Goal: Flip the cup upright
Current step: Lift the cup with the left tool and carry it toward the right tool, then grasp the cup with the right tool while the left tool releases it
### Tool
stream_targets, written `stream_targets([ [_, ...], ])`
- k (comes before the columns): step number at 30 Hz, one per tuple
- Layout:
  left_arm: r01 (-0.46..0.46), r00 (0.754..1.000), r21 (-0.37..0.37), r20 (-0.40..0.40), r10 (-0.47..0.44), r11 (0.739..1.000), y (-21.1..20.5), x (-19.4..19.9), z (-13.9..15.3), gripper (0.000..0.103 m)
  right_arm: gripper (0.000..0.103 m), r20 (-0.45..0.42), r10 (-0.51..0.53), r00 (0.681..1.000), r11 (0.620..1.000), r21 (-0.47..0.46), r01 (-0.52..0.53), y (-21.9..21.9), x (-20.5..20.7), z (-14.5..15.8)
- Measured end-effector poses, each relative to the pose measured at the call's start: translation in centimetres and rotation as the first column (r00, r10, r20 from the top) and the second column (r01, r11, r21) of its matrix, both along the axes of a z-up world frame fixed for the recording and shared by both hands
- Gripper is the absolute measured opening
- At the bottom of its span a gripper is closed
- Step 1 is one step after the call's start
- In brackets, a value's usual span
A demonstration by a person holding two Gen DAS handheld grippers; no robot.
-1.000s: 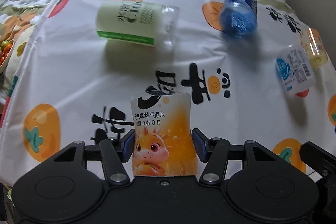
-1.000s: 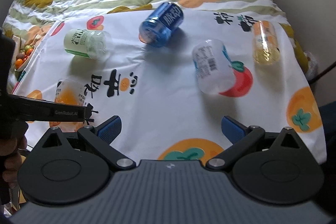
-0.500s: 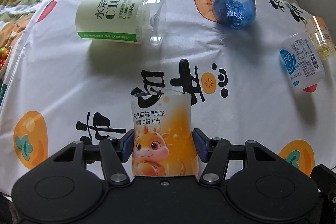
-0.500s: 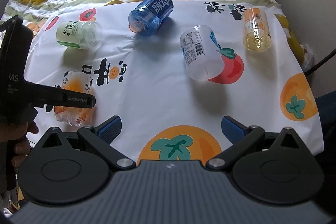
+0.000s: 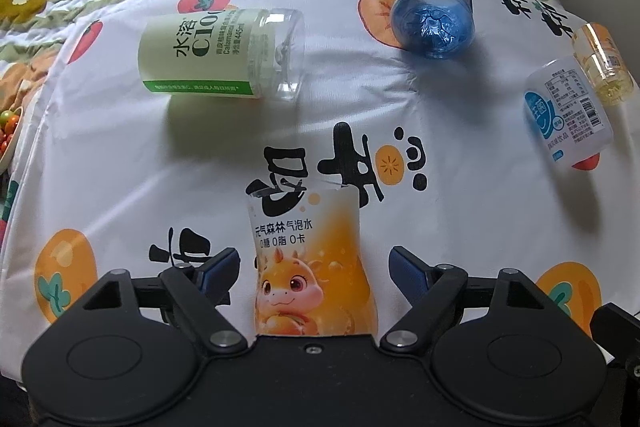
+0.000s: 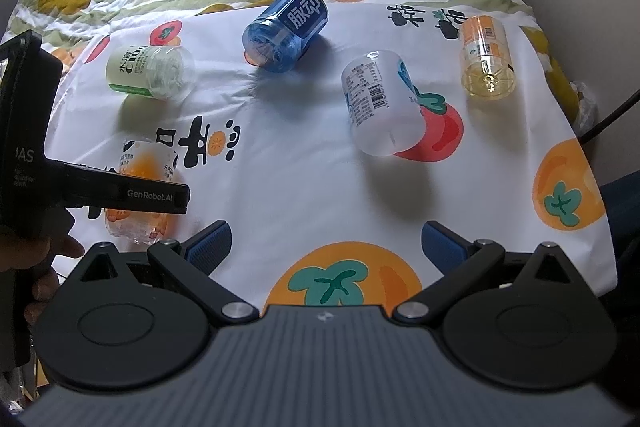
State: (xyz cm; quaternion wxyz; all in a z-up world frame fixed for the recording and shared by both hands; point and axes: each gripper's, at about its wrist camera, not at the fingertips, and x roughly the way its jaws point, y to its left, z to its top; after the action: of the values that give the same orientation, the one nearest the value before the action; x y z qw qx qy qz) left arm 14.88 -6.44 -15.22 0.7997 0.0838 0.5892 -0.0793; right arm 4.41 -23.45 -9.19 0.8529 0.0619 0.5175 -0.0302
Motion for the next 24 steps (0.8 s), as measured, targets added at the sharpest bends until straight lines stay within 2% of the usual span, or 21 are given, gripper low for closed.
stream_targets([
  [6,-0.003,1.0,-0.013,0.029,0.004,1.0,0.9,-0.9,2.4,0.086,0.103,0.014,0.008,1.0,1.0,0.021,-0.009,0.1,0.2,1.2],
  [9,-0.003,0.998,-0.04,0.06,0.006,0.999,1.9,-2.0,4.4,0.094,0.103,0.039,0.014,0.999,0.999,0.033,-0.015,0.2,0.4,2.7],
  [15,-0.021,0.994,-0.068,0.106,0.029,0.997,4.2,-4.6,7.5,0.095,0.103,0.07,0.057,0.996,0.994,0.091,-0.063,1.1,2.0,5.2],
  [19,-0.066,0.992,-0.079,0.104,0.074,0.995,6.3,-5.7,7.8,0.095,0.103,0.034,0.107,0.994,0.983,0.147,-0.111,3.1,4.1,4.7],
  [24,-0.109,0.986,-0.054,0.123,0.115,0.993,8.9,-6.7,7.6,0.095,0.103,-0.04,0.149,0.988,0.959,0.249,-0.134,6.0,6.9,2.1],
])
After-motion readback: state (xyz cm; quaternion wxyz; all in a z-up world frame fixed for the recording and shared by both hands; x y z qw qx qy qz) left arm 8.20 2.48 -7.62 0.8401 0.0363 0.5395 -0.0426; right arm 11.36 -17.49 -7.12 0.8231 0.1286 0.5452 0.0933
